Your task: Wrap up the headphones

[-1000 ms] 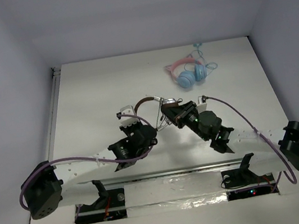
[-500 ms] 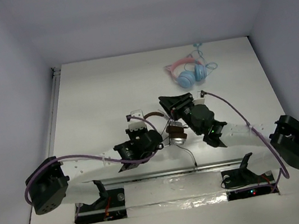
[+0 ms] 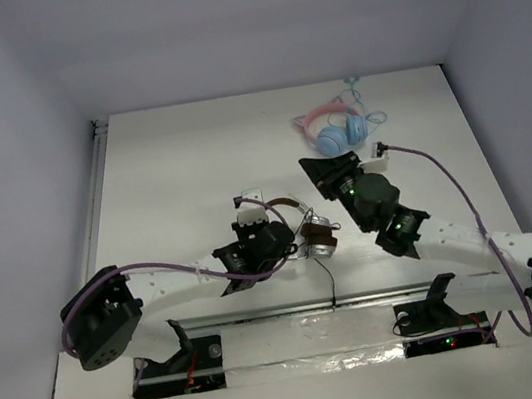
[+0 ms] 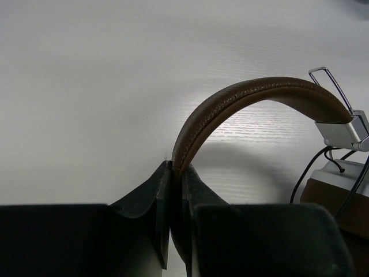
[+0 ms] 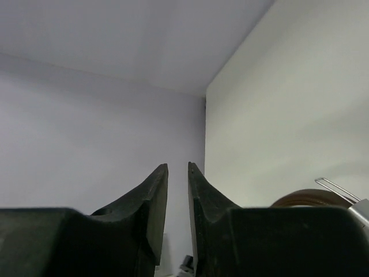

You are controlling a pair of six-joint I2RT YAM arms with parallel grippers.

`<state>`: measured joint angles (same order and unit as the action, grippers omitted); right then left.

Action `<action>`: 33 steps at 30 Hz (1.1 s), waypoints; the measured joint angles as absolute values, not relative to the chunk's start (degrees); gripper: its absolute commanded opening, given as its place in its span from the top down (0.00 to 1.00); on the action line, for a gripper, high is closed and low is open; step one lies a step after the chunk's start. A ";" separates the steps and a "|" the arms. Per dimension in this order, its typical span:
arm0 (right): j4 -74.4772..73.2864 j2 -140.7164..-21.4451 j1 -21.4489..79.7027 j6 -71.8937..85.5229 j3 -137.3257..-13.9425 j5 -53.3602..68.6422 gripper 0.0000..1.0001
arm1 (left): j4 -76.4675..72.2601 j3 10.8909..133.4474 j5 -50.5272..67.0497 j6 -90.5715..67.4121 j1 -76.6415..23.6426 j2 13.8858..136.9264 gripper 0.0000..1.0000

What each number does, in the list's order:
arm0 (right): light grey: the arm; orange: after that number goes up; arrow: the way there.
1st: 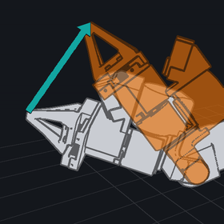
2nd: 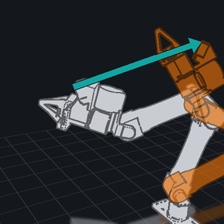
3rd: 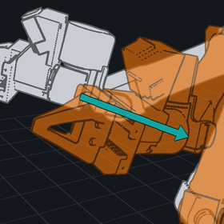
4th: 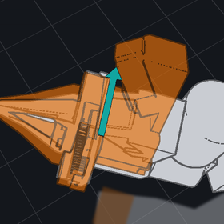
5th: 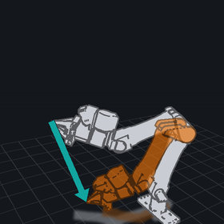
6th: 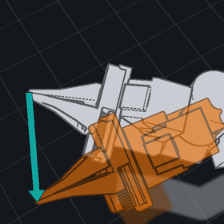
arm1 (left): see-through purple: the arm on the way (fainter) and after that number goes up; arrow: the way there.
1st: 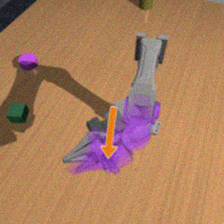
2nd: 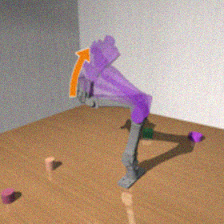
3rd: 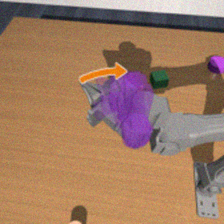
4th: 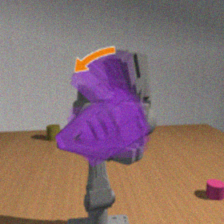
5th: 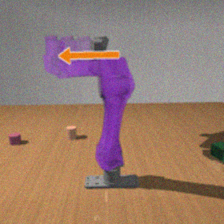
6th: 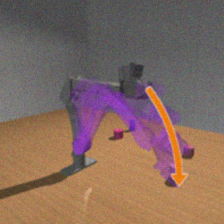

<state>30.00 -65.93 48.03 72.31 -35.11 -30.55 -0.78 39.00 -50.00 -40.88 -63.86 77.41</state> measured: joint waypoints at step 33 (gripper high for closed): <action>-18.35 -32.40 47.66 39.77 -43.77 -28.21 0.86 | -27.14 43.72 -38.72 -36.21 -48.25 96.92 0.50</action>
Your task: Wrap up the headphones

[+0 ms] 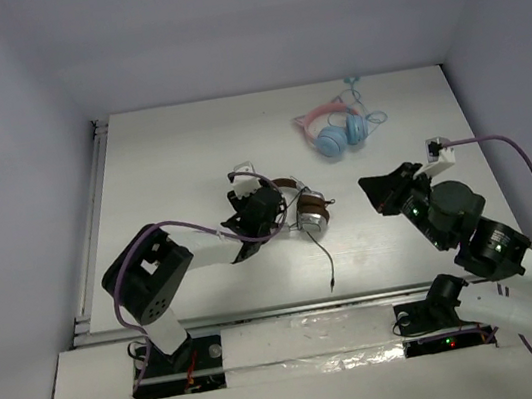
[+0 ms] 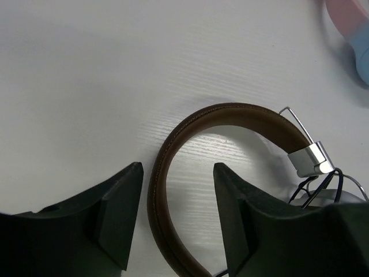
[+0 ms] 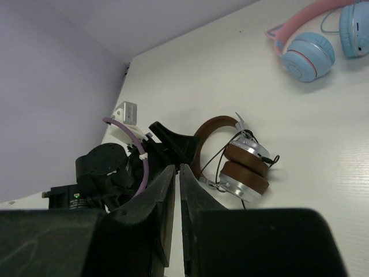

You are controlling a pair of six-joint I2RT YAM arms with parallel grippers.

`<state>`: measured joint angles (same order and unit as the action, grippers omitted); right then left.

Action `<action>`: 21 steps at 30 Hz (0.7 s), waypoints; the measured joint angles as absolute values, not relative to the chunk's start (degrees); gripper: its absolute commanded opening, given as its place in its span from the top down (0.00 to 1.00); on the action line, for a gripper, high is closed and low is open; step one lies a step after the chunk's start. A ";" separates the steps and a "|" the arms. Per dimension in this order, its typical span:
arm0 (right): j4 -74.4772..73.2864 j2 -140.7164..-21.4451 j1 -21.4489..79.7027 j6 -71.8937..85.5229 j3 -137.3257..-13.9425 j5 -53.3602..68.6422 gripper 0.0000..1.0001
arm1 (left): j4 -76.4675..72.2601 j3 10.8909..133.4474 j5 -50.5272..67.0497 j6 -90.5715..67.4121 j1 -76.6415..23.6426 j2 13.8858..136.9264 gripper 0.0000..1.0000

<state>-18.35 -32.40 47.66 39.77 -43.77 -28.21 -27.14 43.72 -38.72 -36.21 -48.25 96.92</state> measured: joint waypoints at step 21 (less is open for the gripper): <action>-35.29 -22.81 47.64 35.97 -56.21 -32.40 0.00 | -10.33 44.75 -30.55 -34.33 -47.90 48.45 0.01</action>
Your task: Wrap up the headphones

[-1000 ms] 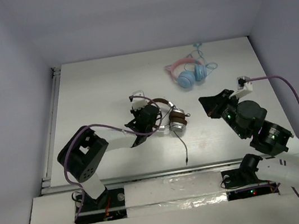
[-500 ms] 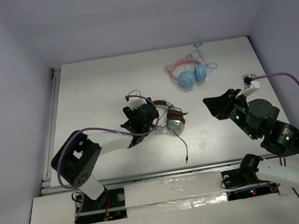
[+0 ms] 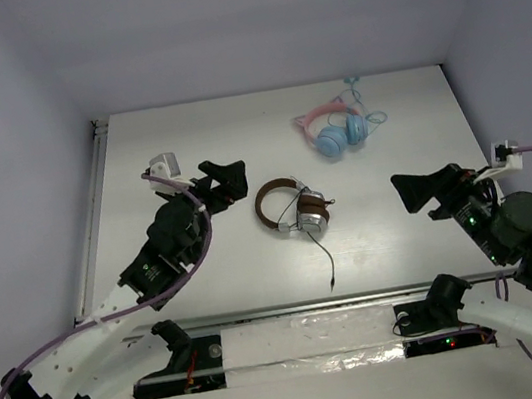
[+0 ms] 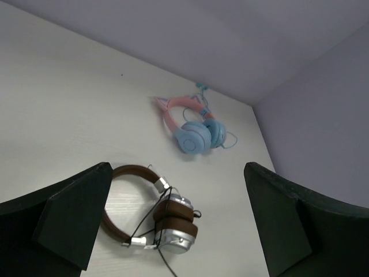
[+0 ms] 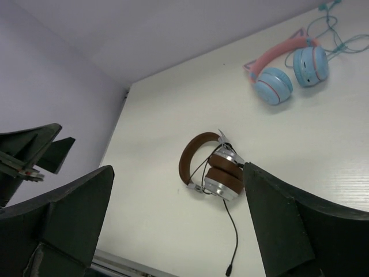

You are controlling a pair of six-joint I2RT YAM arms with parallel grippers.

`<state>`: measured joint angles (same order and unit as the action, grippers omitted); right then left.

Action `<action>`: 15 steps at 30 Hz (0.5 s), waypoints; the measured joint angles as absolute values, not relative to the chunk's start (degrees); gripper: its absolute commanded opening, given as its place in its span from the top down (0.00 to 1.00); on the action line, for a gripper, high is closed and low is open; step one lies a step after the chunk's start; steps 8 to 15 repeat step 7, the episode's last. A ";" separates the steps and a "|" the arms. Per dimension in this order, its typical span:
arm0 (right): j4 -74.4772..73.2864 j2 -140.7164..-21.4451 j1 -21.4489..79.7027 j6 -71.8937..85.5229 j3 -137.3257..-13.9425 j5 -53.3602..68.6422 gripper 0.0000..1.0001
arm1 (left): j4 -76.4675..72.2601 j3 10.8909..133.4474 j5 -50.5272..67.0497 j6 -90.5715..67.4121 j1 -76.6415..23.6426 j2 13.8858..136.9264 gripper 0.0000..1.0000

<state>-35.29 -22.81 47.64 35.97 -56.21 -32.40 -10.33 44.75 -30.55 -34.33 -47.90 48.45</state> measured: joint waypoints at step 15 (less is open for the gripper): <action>-37.85 -18.44 47.66 36.88 -53.45 -31.86 0.00 | 1.43 45.17 -29.34 -32.99 -47.90 42.87 0.01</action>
